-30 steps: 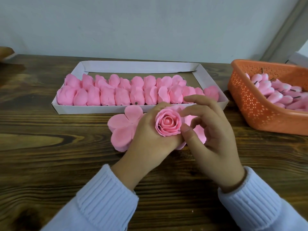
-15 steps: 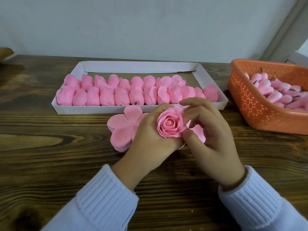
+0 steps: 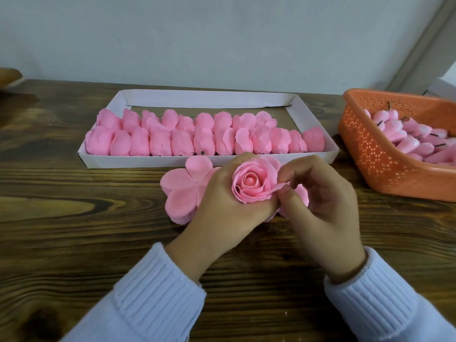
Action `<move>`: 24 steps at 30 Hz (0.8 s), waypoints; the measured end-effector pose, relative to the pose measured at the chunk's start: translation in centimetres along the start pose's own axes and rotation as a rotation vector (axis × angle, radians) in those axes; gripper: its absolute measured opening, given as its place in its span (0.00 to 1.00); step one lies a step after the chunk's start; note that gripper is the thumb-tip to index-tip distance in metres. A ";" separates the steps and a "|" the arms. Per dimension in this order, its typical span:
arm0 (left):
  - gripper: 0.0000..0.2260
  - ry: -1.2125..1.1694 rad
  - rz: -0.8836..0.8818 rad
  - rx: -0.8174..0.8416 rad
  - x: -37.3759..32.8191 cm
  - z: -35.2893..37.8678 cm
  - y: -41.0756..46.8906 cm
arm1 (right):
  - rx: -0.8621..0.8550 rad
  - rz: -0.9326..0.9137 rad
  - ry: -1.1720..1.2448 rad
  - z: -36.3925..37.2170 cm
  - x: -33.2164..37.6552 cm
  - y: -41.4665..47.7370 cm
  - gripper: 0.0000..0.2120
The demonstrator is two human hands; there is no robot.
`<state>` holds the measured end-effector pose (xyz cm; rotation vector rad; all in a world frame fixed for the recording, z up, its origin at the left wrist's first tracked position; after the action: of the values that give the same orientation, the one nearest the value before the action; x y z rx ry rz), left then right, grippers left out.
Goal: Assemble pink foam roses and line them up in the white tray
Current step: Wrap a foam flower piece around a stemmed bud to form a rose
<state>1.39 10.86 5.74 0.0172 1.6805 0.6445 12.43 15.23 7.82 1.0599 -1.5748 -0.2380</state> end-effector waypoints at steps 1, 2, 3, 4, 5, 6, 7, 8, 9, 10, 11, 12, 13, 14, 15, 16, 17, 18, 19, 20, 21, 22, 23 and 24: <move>0.12 0.002 0.004 0.003 0.0 0.0 0.0 | -0.002 -0.012 0.003 0.0 0.1 0.0 0.02; 0.12 -0.004 0.008 0.006 0.0 0.1 -0.1 | -0.002 -0.020 0.016 0.0 0.1 0.0 0.02; 0.12 -0.007 0.014 0.011 0.0 0.1 -0.1 | -0.002 -0.021 0.037 0.0 0.1 0.0 0.03; 0.12 -0.007 0.020 0.017 -0.1 0.2 -0.1 | -0.001 -0.012 0.065 0.1 0.0 0.1 0.03; 0.11 -0.007 0.025 0.023 -0.1 0.2 -0.1 | 0.002 0.008 0.101 0.2 -0.2 0.1 0.03; 0.11 -0.010 0.025 0.027 -0.1 0.2 -0.2 | 0.005 0.045 0.150 0.3 -0.7 0.1 0.04; 0.09 -0.019 0.022 0.028 -0.1 0.2 -0.2 | 0.005 0.103 0.212 0.5 -1.2 0.1 0.05; 0.07 -0.036 0.021 0.028 -0.1 0.2 -0.2 | -0.008 0.183 0.281 0.6 -2.1 0.0 0.05; 0.04 -0.065 0.021 0.024 -0.1 0.1 -0.3 | -0.032 0.278 0.346 0.7 -3.0 -0.2 0.05; 0.04 -0.103 0.024 0.016 -0.2 -0.1 -0.3 | -0.053 0.371 0.394 0.8 -4.0 -0.5 0.07; 0.03 -0.139 0.032 0.013 -0.4 -0.2 -0.3 | -0.054 0.449 0.427 1.0 -4.8 -0.8 0.08; 0.03 -0.172 0.042 0.018 -0.6 -0.2 -0.4 | -0.027 0.507 0.452 1.5 -5.2 -1.0 0.08; 0.02 -0.210 0.045 0.027 -0.7 -0.1 -0.4 | 0.029 0.547 0.483 2.1 -5.4 -1.2 0.08; 0.03 -0.253 0.037 0.039 -0.7 0.0 -0.4 | 0.102 0.578 0.529 3.0 -5.4 -1.4 0.08; 0.05 -0.287 0.024 0.042 -0.5 0.1 -0.4 | 0.179 0.606 0.588 3.9 -5.2 -1.6 0.10; 0.07 -0.302 0.014 0.033 -0.3 0.0 -0.4 | 0.247 0.628 0.660 4.8 -4.8 -1.9 0.12; 0.08 -0.300 0.007 0.022 -0.2 -0.1 -0.3 | 0.300 0.643 0.733 5.5 -4.4 -2.2 0.13; 0.07 -0.303 0.008 0.016 -0.1 -0.1 -0.3 | 0.341 0.657 0.801 6.1 -4.0 -2.4 0.14; 0.05 -0.315 0.009 0.013 -0.1 -0.2 -0.3 | 0.378 0.672 0.849 6.5 -3.8 -2.6 0.13; 0.03 -0.330 0.005 0.014 -0.1 -0.2 -0.3 | 0.416 0.692 0.877 6.9 -3.6 -2.8 0.13; 0.02 -0.337 -0.002 0.018 -0.1 -0.1 -0.3 | 0.453 0.709 0.893 7.3 -3.5 -3.0 0.14; 0.03 -0.332 -0.007 0.024 -0.1 0.0 -0.3 | 0.480 0.723 0.908 7.5 -3.4 -3.2 0.15; 0.04 -0.320 -0.007 0.027 -0.1 0.0 -0.4 | 0.489 0.733 0.923 7.7 -3.4 -3.4 0.17; 0.04 -0.309 0.002 0.022 -0.2 0.0 -0.5 | 0.483 0.740 0.937 7.7 -3.4 -3.4 0.17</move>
<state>1.59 10.41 5.72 0.1281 1.3893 0.5919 7.15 12.79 0.84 0.6807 -1.0411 1.0450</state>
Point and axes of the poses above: each hand's wrist, its own y-axis towards the middle knuckle, its own z-axis out of the palm, x = y × z, the point moved 10 cm from there along y, towards the middle knuckle, and after that the axes turned 1 degree about x, right-handed, at the moved point
